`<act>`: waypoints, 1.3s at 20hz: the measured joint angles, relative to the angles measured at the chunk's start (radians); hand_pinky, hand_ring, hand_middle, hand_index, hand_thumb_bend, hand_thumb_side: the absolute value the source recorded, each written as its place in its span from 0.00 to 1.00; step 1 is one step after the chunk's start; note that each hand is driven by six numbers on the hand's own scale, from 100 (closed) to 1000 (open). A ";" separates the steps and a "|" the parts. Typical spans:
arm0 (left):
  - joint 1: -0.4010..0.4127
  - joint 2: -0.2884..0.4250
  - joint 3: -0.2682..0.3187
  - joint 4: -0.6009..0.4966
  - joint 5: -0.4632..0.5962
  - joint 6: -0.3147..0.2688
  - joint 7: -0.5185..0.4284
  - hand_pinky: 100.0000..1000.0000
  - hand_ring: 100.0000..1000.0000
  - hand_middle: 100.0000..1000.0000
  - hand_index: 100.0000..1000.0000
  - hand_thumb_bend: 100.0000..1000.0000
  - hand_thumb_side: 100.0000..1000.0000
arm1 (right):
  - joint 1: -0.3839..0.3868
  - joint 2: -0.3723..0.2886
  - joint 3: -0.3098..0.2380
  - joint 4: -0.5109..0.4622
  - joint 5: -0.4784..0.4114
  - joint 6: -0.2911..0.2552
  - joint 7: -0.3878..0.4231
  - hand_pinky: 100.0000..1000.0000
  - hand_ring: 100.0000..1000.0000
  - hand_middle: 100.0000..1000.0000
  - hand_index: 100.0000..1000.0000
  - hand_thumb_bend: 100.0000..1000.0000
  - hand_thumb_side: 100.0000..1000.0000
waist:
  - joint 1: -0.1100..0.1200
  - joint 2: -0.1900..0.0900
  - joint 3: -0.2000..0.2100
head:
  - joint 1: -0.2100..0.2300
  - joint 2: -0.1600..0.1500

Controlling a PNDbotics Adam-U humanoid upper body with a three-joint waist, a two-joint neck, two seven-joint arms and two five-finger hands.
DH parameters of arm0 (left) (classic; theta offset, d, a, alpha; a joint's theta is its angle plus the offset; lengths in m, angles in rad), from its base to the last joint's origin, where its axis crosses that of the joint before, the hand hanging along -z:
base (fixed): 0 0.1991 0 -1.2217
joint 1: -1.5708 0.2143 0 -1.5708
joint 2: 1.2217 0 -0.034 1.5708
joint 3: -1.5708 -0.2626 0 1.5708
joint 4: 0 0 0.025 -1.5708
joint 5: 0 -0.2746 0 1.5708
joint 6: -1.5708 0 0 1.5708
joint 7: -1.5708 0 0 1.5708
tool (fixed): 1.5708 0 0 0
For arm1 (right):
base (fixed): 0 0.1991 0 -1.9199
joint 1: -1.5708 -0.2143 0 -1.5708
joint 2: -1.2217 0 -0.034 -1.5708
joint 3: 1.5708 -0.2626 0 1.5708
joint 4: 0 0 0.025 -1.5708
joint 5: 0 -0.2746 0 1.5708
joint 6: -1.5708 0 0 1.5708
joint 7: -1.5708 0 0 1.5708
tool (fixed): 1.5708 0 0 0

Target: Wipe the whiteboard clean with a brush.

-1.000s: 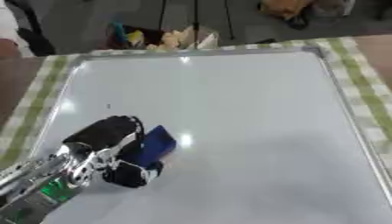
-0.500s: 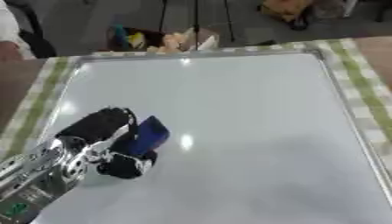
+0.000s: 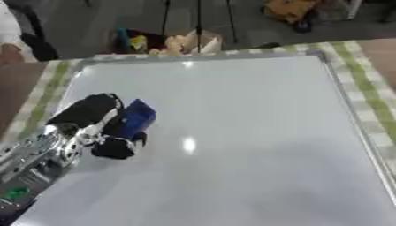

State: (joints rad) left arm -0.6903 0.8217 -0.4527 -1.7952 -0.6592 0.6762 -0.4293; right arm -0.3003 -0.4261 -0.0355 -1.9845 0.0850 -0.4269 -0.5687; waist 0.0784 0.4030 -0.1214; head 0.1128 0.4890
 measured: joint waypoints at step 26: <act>-0.082 -0.067 0.119 0.340 0.081 -0.035 0.049 0.37 0.49 0.41 0.00 0.10 0.30 | -0.008 -0.001 0.005 0.000 -0.008 -0.016 0.008 0.62 0.54 0.46 0.67 0.00 0.76 | 0.008 0.013 -0.036 | 0.036 -0.008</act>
State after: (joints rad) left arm -0.7719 0.7550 -0.3332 -1.4550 -0.5783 0.6411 -0.3804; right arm -0.3078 -0.4276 -0.0303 -1.9845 0.0768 -0.4428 -0.5606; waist 0.0862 0.4161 -0.1572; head 0.1483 0.4808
